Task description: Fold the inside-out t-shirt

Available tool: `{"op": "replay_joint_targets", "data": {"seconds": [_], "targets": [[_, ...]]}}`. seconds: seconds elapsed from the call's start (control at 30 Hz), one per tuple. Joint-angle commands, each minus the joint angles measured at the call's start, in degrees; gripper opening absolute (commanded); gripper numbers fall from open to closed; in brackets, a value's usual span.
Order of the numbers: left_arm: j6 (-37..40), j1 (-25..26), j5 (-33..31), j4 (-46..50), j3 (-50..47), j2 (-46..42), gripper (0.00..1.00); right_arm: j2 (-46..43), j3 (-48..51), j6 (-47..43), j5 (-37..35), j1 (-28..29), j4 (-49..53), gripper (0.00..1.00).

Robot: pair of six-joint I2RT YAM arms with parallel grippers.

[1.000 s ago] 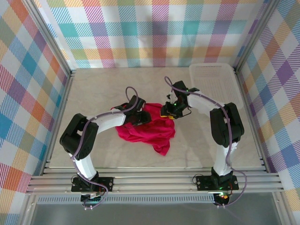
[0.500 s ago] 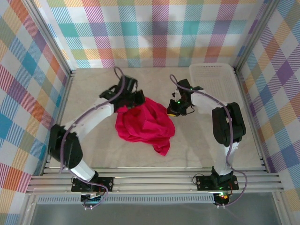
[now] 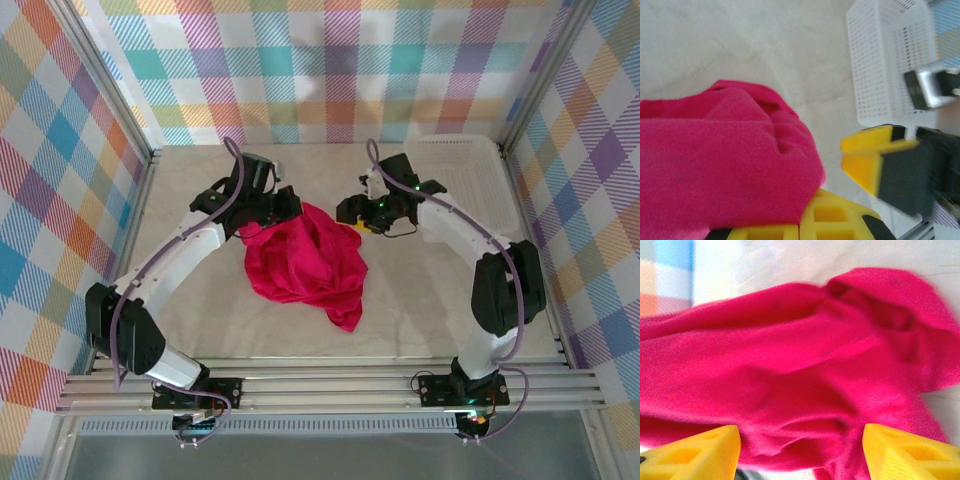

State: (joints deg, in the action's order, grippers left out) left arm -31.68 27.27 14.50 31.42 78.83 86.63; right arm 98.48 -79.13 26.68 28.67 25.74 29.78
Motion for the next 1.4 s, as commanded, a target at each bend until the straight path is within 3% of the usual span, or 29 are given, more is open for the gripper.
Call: {"op": "replay_joint_targets", "data": {"seconds": [0.0, 0.2, 0.27, 0.3, 0.37, 0.4, 0.43, 0.63, 0.8, 0.97, 1.13, 1.2, 1.3, 1.37], "targets": [[0.06, -0.33, 1.76, -1.54, -0.69, 0.1, 0.0, 1.09, 1.85, 0.73, 5.32, 2.29, -6.16, 0.66], [0.05, -0.46, 2.15, -1.36, -0.6, 0.38, 0.0, 7.81, -1.88, 1.13, 5.68, 4.61, -7.63, 0.66], [-0.12, -0.71, 2.9, -1.74, -0.84, 0.23, 0.0, 10.65, -3.8, 1.22, 4.69, 4.81, -7.29, 0.61], [-0.24, -0.97, 3.49, -2.03, -1.03, 0.06, 0.0, 12.06, -4.89, 1.35, 3.07, 4.76, -6.64, 0.49], [-0.24, -1.84, 4.75, -2.09, -1.51, -0.52, 0.0, 14.11, -7.7, 1.28, -1.41, 3.78, -2.88, 0.15], [0.06, -2.31, 5.14, -1.78, -1.75, -1.0, 0.0, 14.37, -8.34, 1.77, -2.44, 2.78, -0.94, 0.03], [0.64, -3.02, 5.4, -1.18, -2.28, -1.75, 0.0, 13.9, -8.05, 2.57, -2.48, 1.07, 0.17, 0.0], [2.79, -8.29, 8.19, 0.71, -8.1, -6.11, 0.0, 6.38, -2.73, -0.88, -4.12, -7.6, 8.9, 0.0], [0.8, -8.72, 11.79, -3.4, -11.59, -4.6, 0.0, 5.23, 2.47, -3.61, -1.76, -7.72, 12.12, 0.0], [-0.84, -8.27, 13.17, -6.61, -13.41, -2.94, 0.0, 7.24, 4.85, -4.71, -5.59, -7.44, 12.95, 0.0], [-2.25, -3.82, 12.84, -8.92, -12.57, -0.39, 0.0, 4.65, 0.81, -4.23, -3.71, -3.41, 13.73, 0.35], [-2.98, -2.57, 13.01, -10.08, -12.4, 0.95, 0.0, 2.98, -0.34, -3.19, -4.29, -1.67, 13.9, 0.42], [-3.39, -1.78, 12.92, -10.68, -12.38, 2.04, 0.0, -0.21, -0.21, -1.75, -8.42, 0.81, 13.72, 0.4], [-3.43, -1.6, 12.75, -10.77, -12.42, 2.05, 0.0, -2.42, 1.4, -1.17, -9.33, 2.75, 11.2, 0.31]]}}
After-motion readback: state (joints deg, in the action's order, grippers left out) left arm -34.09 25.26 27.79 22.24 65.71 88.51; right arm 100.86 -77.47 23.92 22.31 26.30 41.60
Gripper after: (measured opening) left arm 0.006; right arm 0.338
